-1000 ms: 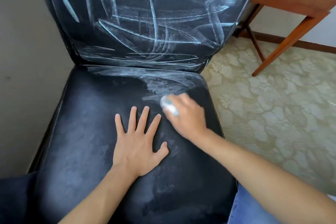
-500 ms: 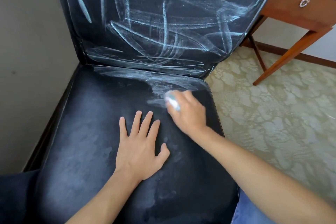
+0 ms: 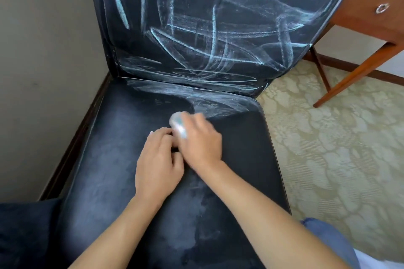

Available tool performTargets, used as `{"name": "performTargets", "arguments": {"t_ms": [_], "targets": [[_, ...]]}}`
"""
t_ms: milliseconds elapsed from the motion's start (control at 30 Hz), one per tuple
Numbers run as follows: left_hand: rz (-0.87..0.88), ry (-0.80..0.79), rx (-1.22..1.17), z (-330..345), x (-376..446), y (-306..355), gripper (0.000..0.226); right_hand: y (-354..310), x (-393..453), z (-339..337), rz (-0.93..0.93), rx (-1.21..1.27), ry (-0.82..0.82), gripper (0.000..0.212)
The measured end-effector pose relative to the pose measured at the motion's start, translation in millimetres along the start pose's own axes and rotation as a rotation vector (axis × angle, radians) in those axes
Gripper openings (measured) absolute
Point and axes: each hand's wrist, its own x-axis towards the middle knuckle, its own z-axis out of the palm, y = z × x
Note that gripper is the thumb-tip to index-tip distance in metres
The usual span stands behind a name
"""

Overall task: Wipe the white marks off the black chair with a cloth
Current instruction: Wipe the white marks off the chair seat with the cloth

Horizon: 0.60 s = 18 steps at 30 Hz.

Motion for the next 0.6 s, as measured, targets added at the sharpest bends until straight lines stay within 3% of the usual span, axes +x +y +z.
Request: {"name": "performTargets", "arguments": {"t_ms": [67,133,200,267,367,467,567,600], "targets": [[-0.138,0.101,-0.135,-7,0,3,0.024,-19,1,3,-0.147,0.038,-0.06,0.033],[-0.123,0.124,-0.093,-8,-1,2,0.025,-9,10,-3,-0.112,0.021,-0.048,0.025],[-0.015,0.072,0.037,-3,-1,-1,0.018,25,17,-6,0.187,-0.052,0.01,0.013],[0.096,-0.044,0.199,2,0,-3,0.025,65,20,-11,0.524,-0.128,0.1,0.024],[0.181,-0.212,0.351,6,1,-2,0.048,74,25,-6,0.655,-0.171,0.145,0.036],[0.173,-0.198,0.304,5,2,-1,0.044,20,36,6,0.411,-0.101,0.116,0.03],[0.034,-0.015,0.094,1,2,0,0.003,-30,38,14,0.042,0.007,-0.067,0.033],[-0.014,0.033,0.048,-1,2,3,0.011,-33,42,13,-0.02,0.008,-0.093,0.035]]}}
